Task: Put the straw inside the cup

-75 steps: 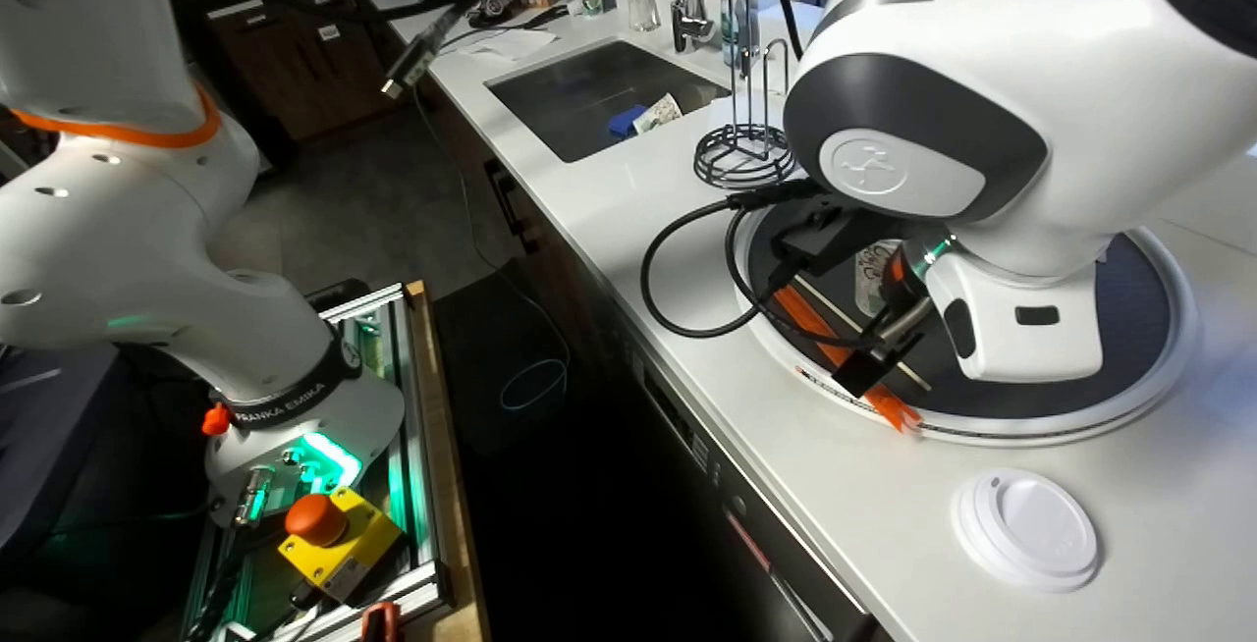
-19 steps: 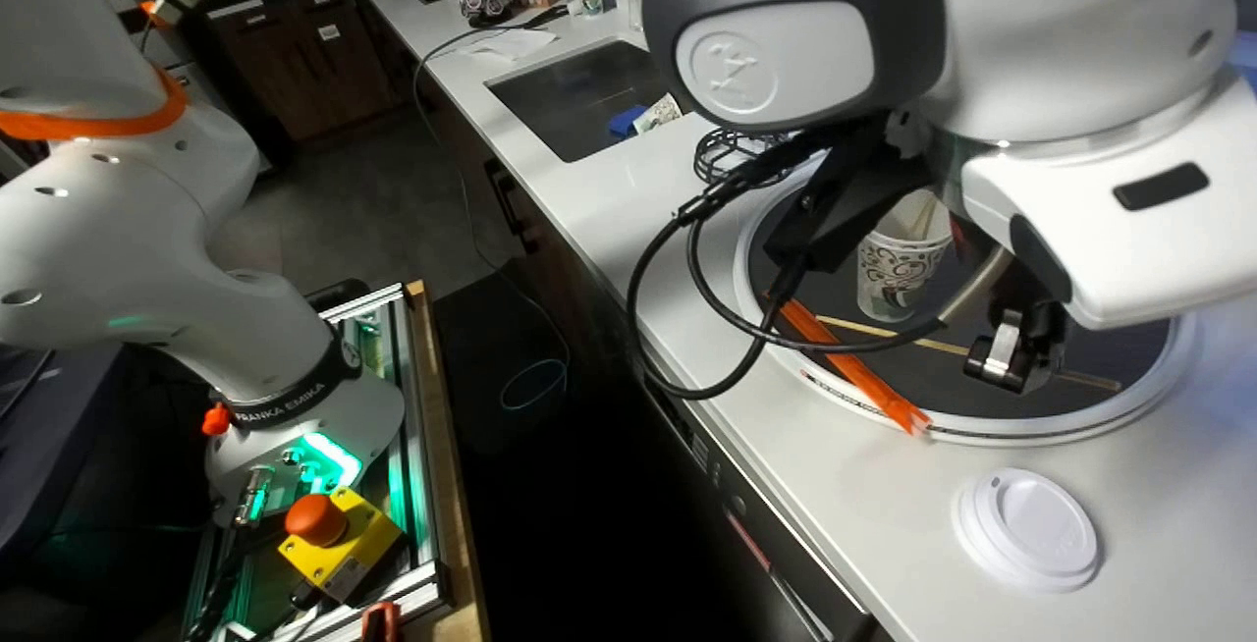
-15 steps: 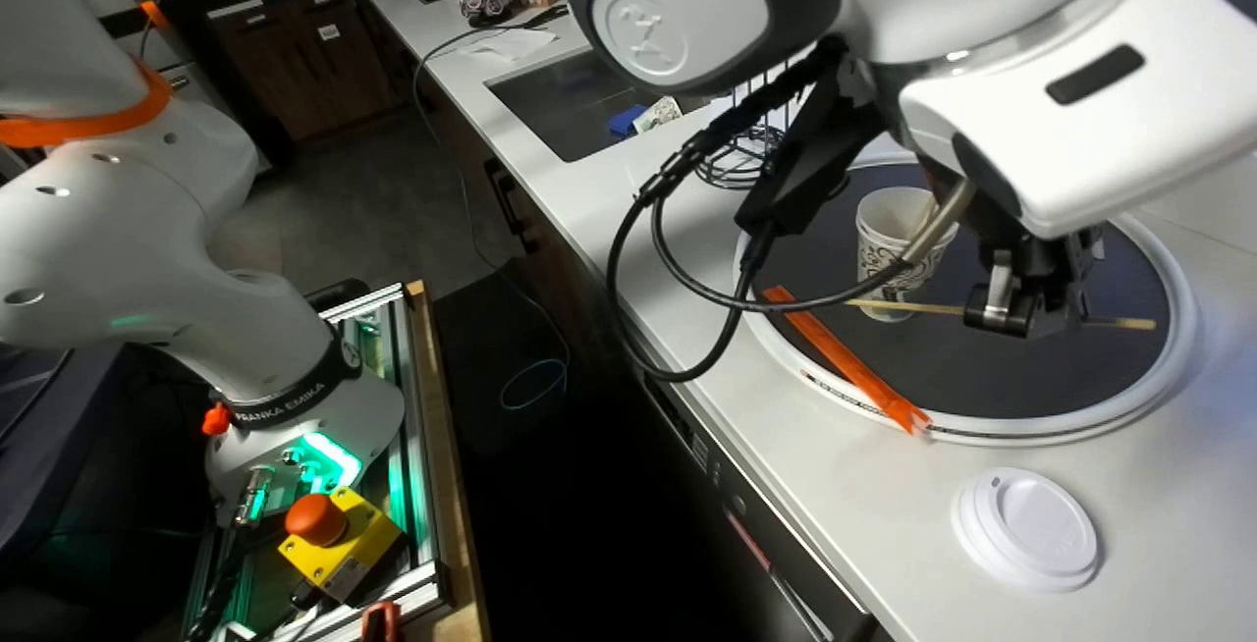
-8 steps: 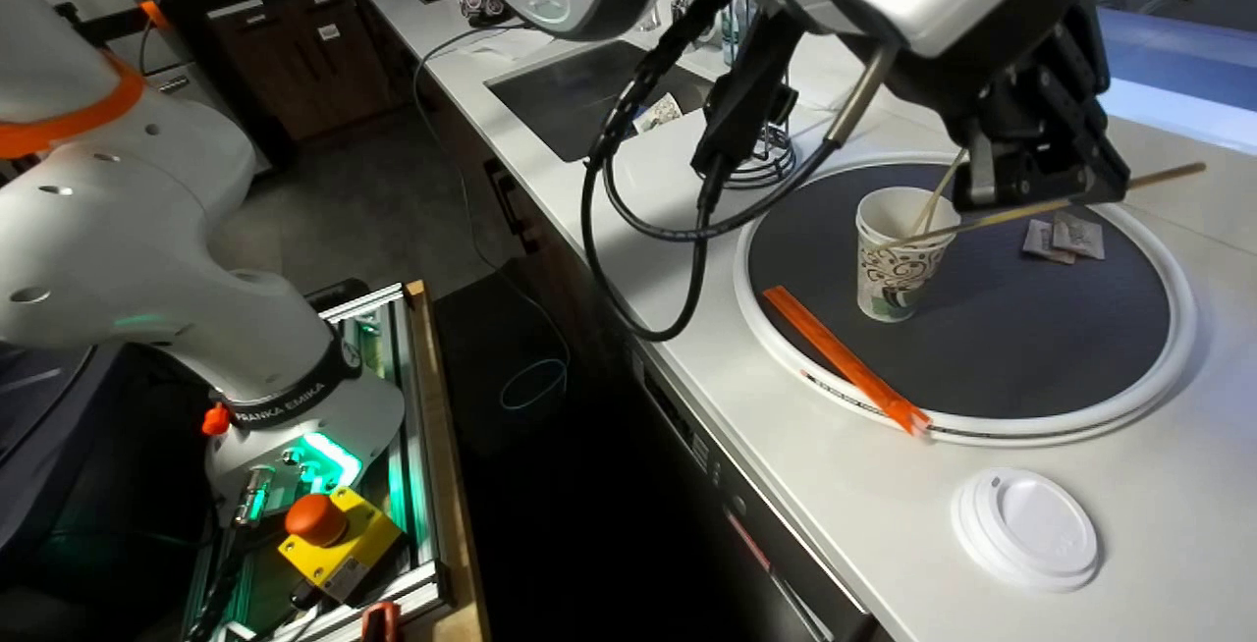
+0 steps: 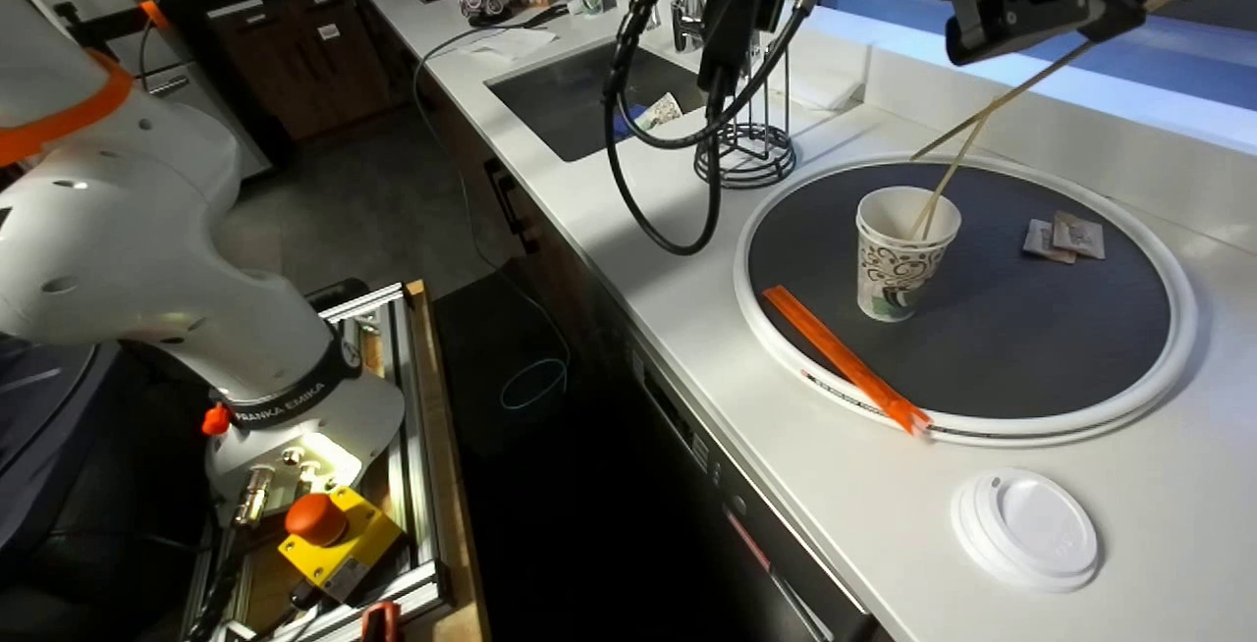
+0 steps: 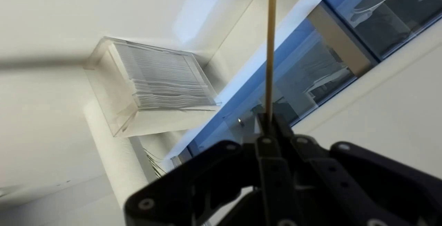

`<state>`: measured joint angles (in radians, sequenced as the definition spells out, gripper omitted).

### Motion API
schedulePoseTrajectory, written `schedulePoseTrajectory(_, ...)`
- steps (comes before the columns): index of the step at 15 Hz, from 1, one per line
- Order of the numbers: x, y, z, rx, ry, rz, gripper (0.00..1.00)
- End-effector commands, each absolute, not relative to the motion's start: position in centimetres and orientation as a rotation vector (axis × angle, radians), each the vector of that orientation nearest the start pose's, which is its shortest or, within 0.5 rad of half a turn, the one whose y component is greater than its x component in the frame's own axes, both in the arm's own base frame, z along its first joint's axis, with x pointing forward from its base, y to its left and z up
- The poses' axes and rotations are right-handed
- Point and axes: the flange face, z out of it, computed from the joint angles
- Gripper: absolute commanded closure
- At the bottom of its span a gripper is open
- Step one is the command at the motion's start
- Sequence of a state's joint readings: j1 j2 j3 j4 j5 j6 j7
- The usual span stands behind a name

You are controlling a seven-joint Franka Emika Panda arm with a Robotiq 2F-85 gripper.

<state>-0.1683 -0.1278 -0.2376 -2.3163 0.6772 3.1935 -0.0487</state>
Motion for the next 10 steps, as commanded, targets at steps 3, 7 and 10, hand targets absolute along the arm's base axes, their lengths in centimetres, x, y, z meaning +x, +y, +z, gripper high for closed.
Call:
schedulePoseTrajectory(3, 47.9, -24.1, 47.9, -2.372, 1.298, -1.523, 0.99)
schedulePoseTrajectory(7, 49.2, -24.2, 45.2, -2.446, 1.28, -1.526, 0.99)
schedulePoseTrajectory(10, 50.3, -24.2, 43.1, -2.508, 1.254, -1.527, 0.99)
